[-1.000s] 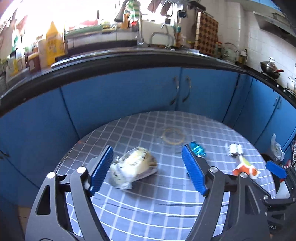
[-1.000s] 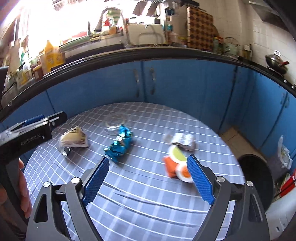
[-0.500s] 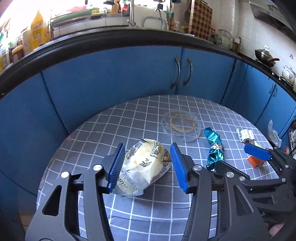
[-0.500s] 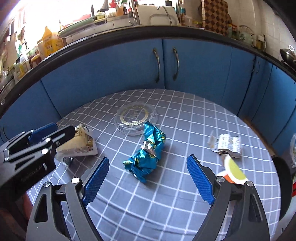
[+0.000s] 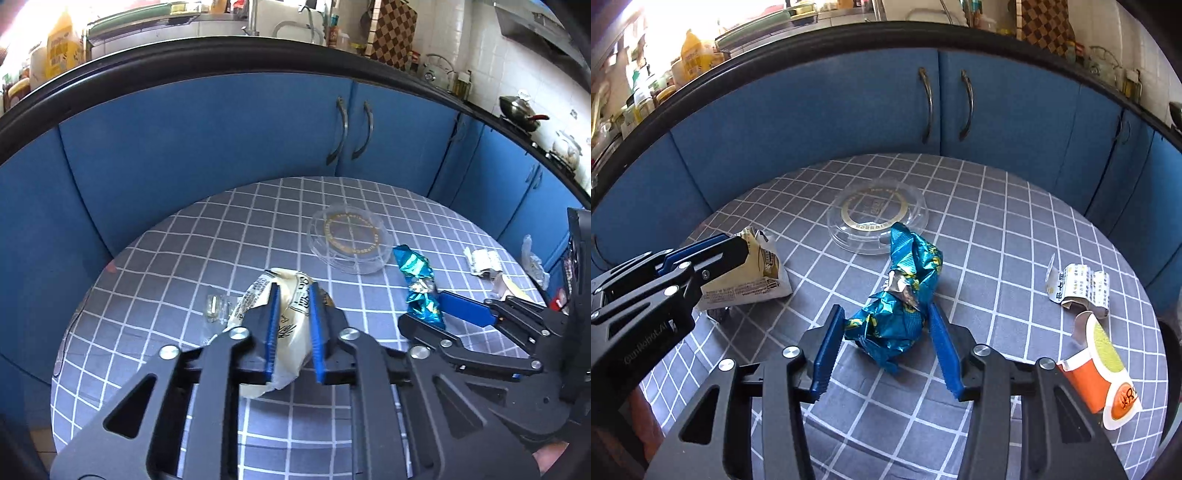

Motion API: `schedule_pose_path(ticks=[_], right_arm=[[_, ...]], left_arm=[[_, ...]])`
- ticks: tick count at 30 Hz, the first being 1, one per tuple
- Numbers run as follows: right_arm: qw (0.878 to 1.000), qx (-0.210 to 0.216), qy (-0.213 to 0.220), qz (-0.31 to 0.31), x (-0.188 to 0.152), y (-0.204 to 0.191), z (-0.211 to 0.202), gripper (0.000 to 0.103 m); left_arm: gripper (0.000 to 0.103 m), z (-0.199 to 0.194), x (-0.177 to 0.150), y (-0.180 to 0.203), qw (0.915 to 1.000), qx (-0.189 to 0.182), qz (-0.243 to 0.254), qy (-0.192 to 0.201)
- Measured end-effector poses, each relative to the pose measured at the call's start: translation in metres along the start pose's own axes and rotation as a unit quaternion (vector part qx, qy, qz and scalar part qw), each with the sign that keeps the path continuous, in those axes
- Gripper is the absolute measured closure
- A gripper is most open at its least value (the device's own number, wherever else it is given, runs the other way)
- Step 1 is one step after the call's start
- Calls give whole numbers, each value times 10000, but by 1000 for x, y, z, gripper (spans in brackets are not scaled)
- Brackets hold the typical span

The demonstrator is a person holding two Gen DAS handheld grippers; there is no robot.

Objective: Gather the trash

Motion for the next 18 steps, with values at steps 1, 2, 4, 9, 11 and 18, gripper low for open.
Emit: schedule_pose_path(ticks=[1, 2, 4, 9, 11, 18], right_arm=[[10000, -6, 24, 21, 0, 0, -3, 59], [10000, 0, 39, 35, -1, 1, -5, 59], [10000, -3, 76, 55, -2, 2, -13, 59], [9998, -11, 171, 95, -3, 7, -31, 59], [9997, -27, 221, 85, -5, 8, -40, 59], [9994, 2, 336, 75, -17, 11, -62, 59]], left_arm=[[93, -3, 0, 1, 10000, -9, -7, 44], [94, -7, 0, 1, 10000, -18, -7, 81], [94, -12, 1, 2, 9999, -27, -14, 131], [94, -30, 4, 11, 9996, -35, 15, 262], [96, -38, 2, 15, 9995, -51, 52, 301], [93, -45, -3, 16, 9992, 107, 245, 308]])
Point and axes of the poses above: each gripper's, at about its wrist camera, not at the fingertips, and z roughly the way its jaws point, y to its right, x to its top, the point moved 1 cm from there along z, roughly the way its jaws point, and after that the axes turned 3 degrees about z, right-handed, at the moved point
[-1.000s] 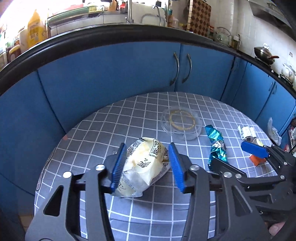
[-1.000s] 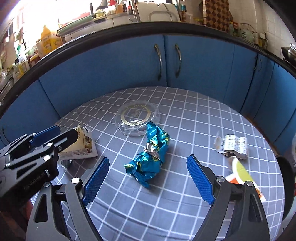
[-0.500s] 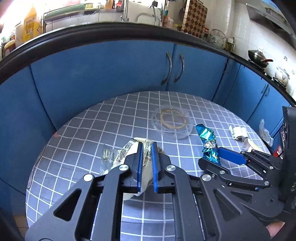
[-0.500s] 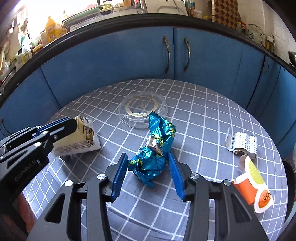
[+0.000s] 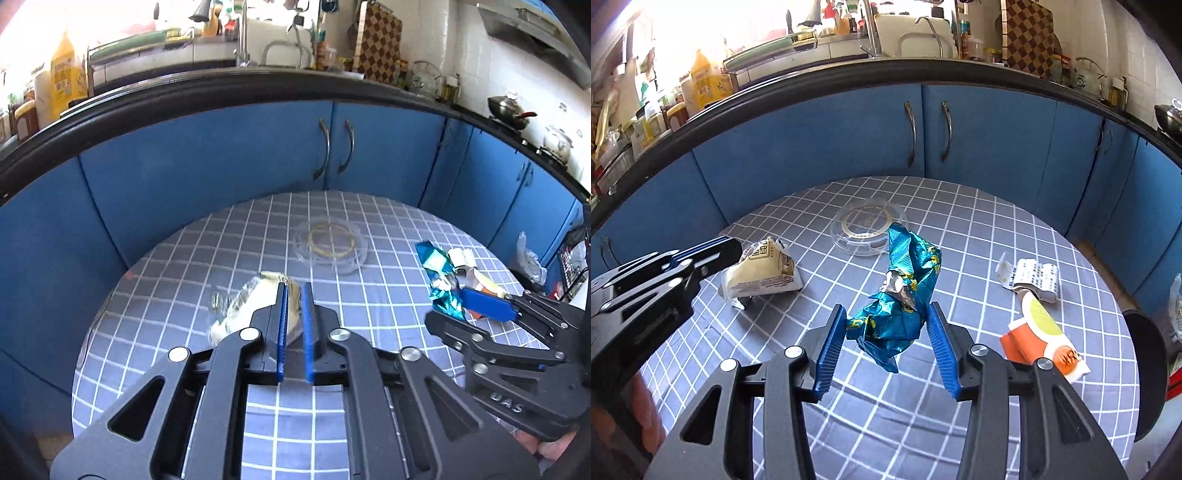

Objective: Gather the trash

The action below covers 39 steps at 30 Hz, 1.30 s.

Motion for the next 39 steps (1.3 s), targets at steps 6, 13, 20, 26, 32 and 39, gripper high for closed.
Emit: schedule_pose_path(ticks=[6, 13, 20, 26, 32, 39], right_arm=[[10000, -3, -58, -73, -4, -1, 0, 59], [9999, 62, -109, 17, -2, 4, 10, 59], [9998, 89, -185, 72, 0, 7, 18, 59], [9998, 76, -164, 114, 4, 11, 19, 59], [9999, 71, -51, 103, 9, 10, 11, 59], [9999, 50, 121, 71, 15, 11, -10, 59]], left_arm=[[5, 5, 8, -11, 9995, 249, -195, 60], [13, 7, 8, -10, 9966, 658, 9, 503], [29, 42, -3, -2, 9981, 509, 304, -167], [83, 51, -7, -2, 9985, 283, 225, -416], [90, 29, 5, 8, 9990, 271, 333, -123], [90, 9, 16, 21, 9990, 189, 395, 74]])
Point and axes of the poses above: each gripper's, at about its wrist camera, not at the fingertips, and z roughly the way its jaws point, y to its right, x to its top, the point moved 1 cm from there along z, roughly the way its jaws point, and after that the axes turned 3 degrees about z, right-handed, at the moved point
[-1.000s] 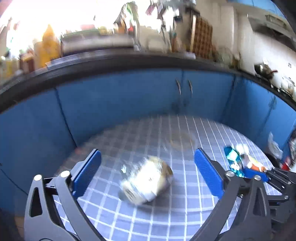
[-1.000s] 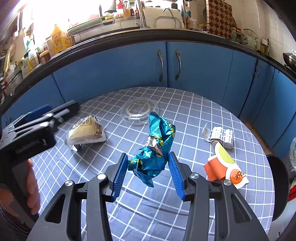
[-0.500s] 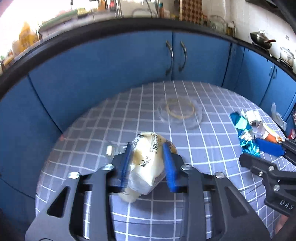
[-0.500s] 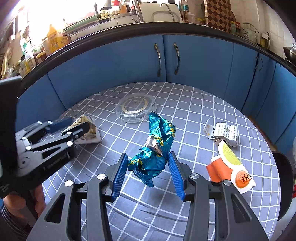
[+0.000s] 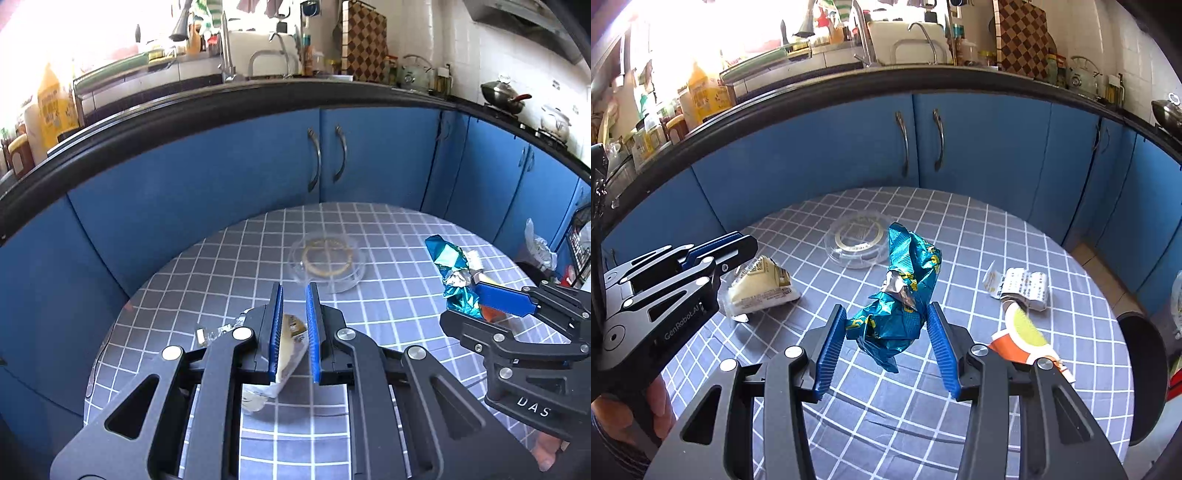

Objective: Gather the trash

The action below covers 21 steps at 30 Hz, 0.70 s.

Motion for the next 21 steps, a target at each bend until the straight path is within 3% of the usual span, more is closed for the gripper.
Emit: schedule_pose_path(ticks=[14, 21], right_arm=[[9992, -10, 389, 30, -7, 8, -62, 59], [9992, -43, 397, -48, -12, 7, -72, 59]], left_arm=[[91, -54, 3, 32, 9992, -41, 168, 348], [91, -64, -6, 31, 9990, -1, 184, 407]])
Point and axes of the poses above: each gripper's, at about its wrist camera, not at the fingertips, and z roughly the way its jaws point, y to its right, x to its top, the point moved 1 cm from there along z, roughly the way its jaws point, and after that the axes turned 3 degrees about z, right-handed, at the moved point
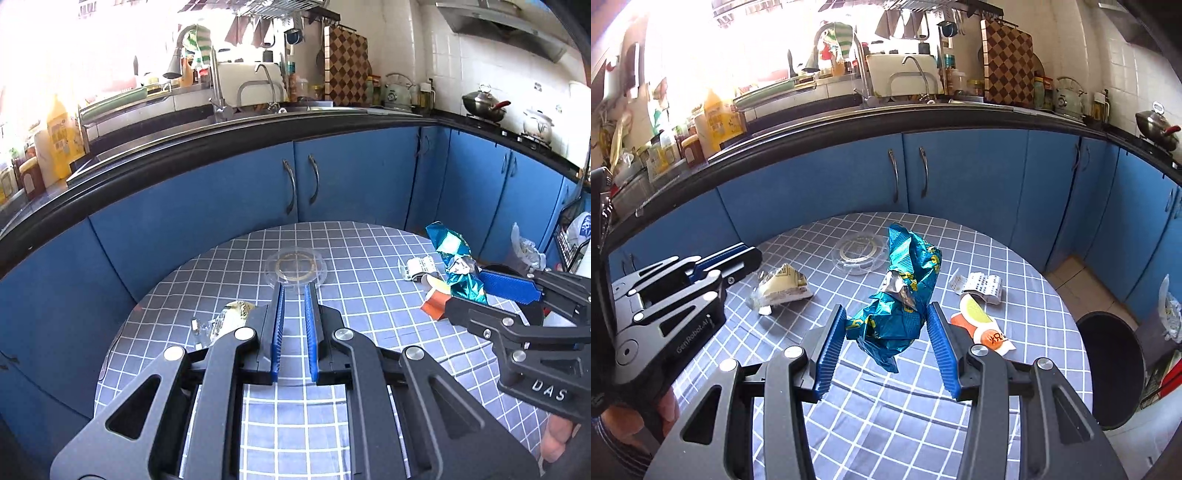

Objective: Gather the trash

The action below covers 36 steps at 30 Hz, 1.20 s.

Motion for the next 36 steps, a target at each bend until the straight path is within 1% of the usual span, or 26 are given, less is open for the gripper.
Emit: schedule_pose_path(ticks=[2, 4, 5, 6, 8, 9, 10, 11, 12, 13, 14, 15, 17, 21, 22, 24, 25, 26, 28, 29, 30, 31, 32, 33, 35, 36], right_arm=[[10000, 44, 5, 32, 0, 0, 0, 59], [10000, 46, 28, 39, 1, -2, 1, 59], [10000, 64, 20, 39, 0, -3, 3, 59], [10000, 81, -8, 35, -2, -4, 6, 59], [9999, 104, -94, -3, -5, -7, 15, 59], [9999, 113, -130, -19, -5, -8, 19, 59], [9998, 134, -174, -31, -6, -10, 25, 59], [9997, 153, -200, -34, -7, -11, 28, 59], [9996, 177, -233, -38, -7, -12, 33, 59], [9995, 190, -250, -42, -7, -13, 36, 59], [9994, 209, -270, -48, -8, -14, 40, 59], [9993, 224, -290, -50, -9, -15, 43, 59], [9991, 247, -332, -42, -10, -15, 49, 59], [9989, 222, -406, -67, -11, -17, 58, 59], [9989, 196, -426, -75, -11, -17, 61, 59], [9988, 167, -454, -60, -10, -15, 64, 59], [9988, 155, -469, -46, -10, -14, 65, 59], [9988, 133, -480, -31, -9, -13, 67, 59], [9988, 105, -486, -6, -8, -10, 69, 59], [9987, 98, -493, 10, -7, -9, 70, 59], [9987, 90, -501, 26, -7, -8, 71, 59], [9987, 85, -507, 40, -6, -7, 72, 59], [9986, 83, -512, 51, -5, -6, 73, 59], [9986, 87, -513, 64, -4, -6, 74, 59], [9986, 109, -517, 76, -3, -7, 76, 59], [9986, 119, -520, 74, -2, -8, 77, 59]], left_arm=[[91, -1, 0, -3, 10000, 21, -12, -29], [89, 3, -1, -14, 9997, 2, -169, -184], [89, 9, -4, -26, 9988, -121, -368, -307], [89, 13, -8, -36, 9976, -158, -541, -399], [88, 22, -16, -59, 9952, -58, -841, -490], [83, 24, -20, -66, 9951, -74, -884, -441], [66, 24, -24, -73, 9951, -145, -916, -337], [46, 22, -28, -81, 9949, -264, -969, -89], [3, 18, -30, -85, 9946, -193, -1014, 92], [4, 8, -33, -90, 9930, 53, -1013, 600], [4, 2, -35, -90, 9920, 173, -908, 860], [4, 3, -33, -88, 9931, 339, -666, 905], [4, 17, -29, -82, 9966, 461, -334, 600], [4, 46, -27, -67, 9998, 169, 94, 30], [4, 56, -26, -60, 9996, 76, 246, -104], [5, 66, -26, -51, 9987, 53, 449, -226], [7, 75, -25, -46, 9978, 18, 556, -367], [15, 80, -28, -45, 9972, -1, 586, -474], [32, 98, -30, -46, 9945, -88, 536, -899], [39, 103, -31, -46, 9933, -158, 478, -1040], [55, 108, -33, -48, 9920, -213, 409, -1178], [66, 111, -37, -49, 9913, -225, 351, -1248], [68, 111, -40, -54, 9913, -324, 241, -1251], [74, 110, -40, -56, 9912, -456, 164, -1229], [75, 105, -40, -59, 9910, -692, 81, -1147], [76, 101, -38, -59, 9918, -717, 95, -1055]])
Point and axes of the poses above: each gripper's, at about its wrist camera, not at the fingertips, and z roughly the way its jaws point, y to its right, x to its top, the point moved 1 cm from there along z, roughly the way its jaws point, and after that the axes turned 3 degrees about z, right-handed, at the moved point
